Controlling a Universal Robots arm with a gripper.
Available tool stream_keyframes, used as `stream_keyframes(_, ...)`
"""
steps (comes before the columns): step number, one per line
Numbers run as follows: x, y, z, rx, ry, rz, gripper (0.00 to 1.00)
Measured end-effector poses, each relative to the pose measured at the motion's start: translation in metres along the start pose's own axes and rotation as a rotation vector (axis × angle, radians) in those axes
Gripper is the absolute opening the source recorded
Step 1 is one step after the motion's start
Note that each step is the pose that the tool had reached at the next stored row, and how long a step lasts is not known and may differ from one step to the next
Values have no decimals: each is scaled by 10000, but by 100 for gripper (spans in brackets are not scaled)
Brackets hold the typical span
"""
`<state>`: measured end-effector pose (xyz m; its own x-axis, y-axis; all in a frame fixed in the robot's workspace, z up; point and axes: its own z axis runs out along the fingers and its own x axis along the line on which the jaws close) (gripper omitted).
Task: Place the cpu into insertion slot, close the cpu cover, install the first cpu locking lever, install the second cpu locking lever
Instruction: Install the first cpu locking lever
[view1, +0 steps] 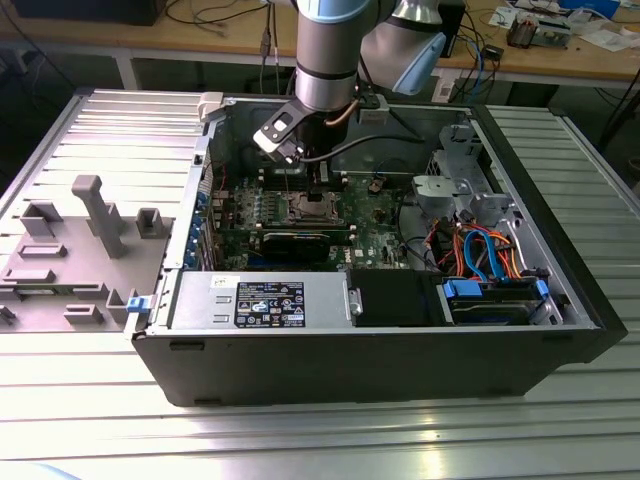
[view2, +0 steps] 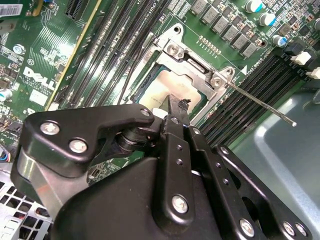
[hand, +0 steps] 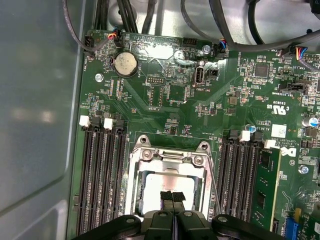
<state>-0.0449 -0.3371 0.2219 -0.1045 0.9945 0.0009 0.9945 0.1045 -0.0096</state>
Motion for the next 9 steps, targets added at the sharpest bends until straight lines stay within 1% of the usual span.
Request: stream_keyframes(9, 0, 0, -16, 0, 0, -1, 11)
